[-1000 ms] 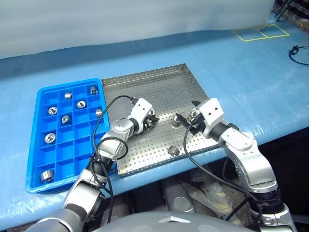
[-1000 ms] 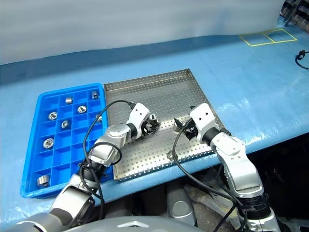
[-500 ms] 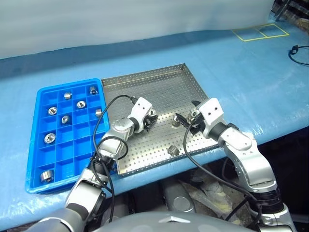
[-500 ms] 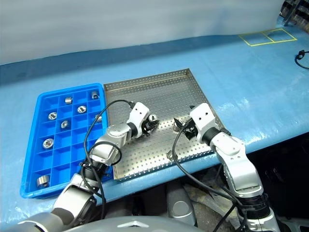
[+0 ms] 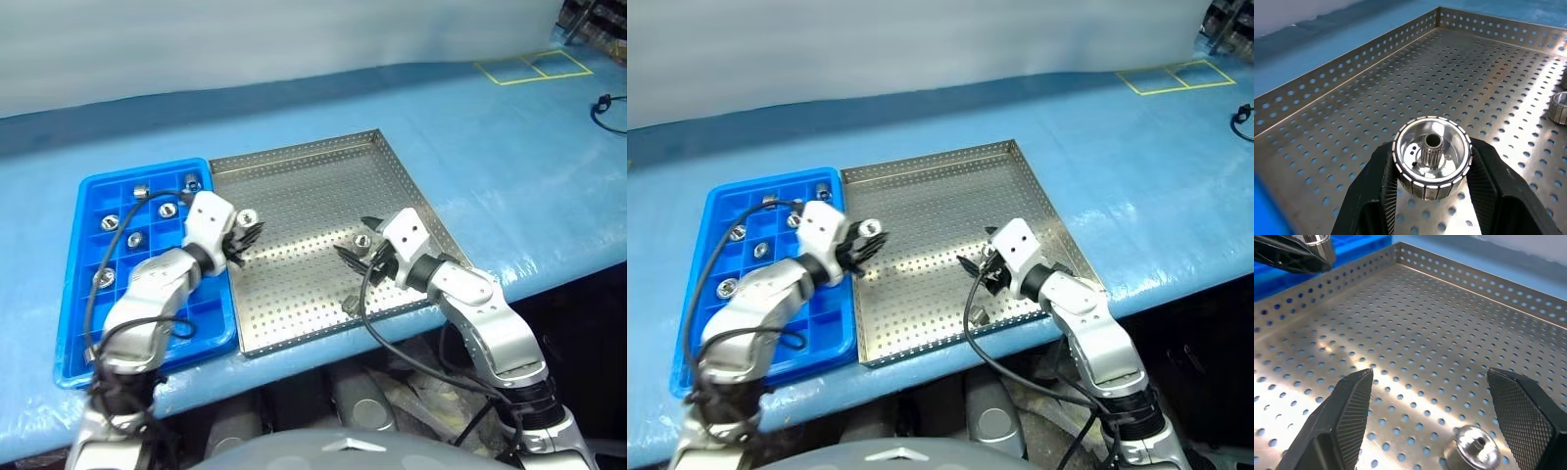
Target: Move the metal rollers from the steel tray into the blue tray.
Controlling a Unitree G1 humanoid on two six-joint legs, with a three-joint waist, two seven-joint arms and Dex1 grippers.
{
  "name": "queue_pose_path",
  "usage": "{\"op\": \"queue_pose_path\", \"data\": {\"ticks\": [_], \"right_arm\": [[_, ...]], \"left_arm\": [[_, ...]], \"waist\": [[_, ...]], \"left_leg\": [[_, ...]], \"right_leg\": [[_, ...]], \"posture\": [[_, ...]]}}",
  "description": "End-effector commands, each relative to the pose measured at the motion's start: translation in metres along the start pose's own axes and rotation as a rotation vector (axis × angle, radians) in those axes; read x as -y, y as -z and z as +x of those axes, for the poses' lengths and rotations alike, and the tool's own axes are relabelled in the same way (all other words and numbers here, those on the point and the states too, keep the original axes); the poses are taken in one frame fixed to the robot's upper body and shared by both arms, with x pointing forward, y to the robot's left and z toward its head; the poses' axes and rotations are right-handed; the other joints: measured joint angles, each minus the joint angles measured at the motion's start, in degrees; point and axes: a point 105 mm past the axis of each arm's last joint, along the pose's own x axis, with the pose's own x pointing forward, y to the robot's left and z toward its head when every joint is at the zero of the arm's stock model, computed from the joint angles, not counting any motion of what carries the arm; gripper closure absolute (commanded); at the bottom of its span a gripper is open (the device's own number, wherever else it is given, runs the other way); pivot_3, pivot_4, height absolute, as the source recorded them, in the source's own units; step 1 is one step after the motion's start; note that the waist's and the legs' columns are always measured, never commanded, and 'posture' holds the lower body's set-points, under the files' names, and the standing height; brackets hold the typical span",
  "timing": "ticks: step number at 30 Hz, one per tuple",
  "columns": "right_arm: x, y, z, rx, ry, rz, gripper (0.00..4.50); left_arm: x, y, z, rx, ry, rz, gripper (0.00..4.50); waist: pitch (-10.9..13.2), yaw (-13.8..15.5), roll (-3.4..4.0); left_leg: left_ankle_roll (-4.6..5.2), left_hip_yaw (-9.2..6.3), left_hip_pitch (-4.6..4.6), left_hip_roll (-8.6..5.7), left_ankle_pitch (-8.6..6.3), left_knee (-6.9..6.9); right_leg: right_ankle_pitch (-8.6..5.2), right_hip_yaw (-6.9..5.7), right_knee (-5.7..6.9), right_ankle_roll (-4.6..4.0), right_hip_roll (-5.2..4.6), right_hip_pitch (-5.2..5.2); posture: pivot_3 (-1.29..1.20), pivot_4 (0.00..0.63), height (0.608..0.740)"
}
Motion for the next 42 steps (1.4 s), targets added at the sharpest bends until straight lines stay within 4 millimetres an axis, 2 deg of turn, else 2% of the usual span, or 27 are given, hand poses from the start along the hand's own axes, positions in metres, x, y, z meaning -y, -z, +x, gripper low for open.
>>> {"op": "queue_pose_path", "data": {"ticks": [1,7,14,26,42], "right_arm": [[-0.016,-0.008,0.003,0.026,-0.130,-0.018,0.56],[-0.027,-0.003,0.011,-0.005,-0.221,-0.011,0.56],[-0.025,-0.004,0.017,-0.012,-0.244,-0.033,0.56],[-0.018,-0.005,0.018,-0.017,-0.204,-0.052,0.56],[-0.013,-0.010,0.019,0.003,-0.160,-0.057,0.56]], "left_arm": [[-0.006,-0.007,-0.027,-0.022,-0.044,0.059,2.78],[-0.016,0.000,-0.058,-0.077,-0.163,0.033,2.78],[-0.017,0.005,-0.072,-0.094,-0.239,0.006,2.78],[-0.028,0.030,-0.071,-0.164,-0.322,-0.069,2.78],[-0.035,0.043,-0.068,-0.194,-0.359,-0.102,2.78]], "waist": [[0.0,1.6,0.00],[0.0,6.5,-0.04],[0.0,10.3,-0.07],[0.0,11.0,-0.08],[0.0,10.9,-0.10]], "left_leg": [[-0.01,0.00,0.00,-0.01,0.00,0.00],[-0.06,-0.02,0.00,-0.02,0.02,0.00],[-0.40,-0.08,0.00,-0.01,0.18,0.00],[-0.43,-0.09,0.00,-0.01,0.20,0.00],[-0.42,-0.09,0.00,-0.01,0.21,0.00]], "right_leg": [[0.00,-0.02,-0.01,-0.01,0.01,0.00],[-0.04,-0.11,-0.03,-0.07,0.00,-0.03],[-0.29,-0.21,-0.03,-0.53,-0.04,0.02],[-0.33,-0.26,-0.02,-0.60,0.08,0.05],[-0.34,-0.28,-0.02,-0.61,0.13,0.06]], "posture": [[-0.16,0.150,0.740],[-0.09,0.150,0.740],[-0.06,0.150,0.740],[-0.06,0.150,0.740],[-0.07,0.150,0.740]]}}
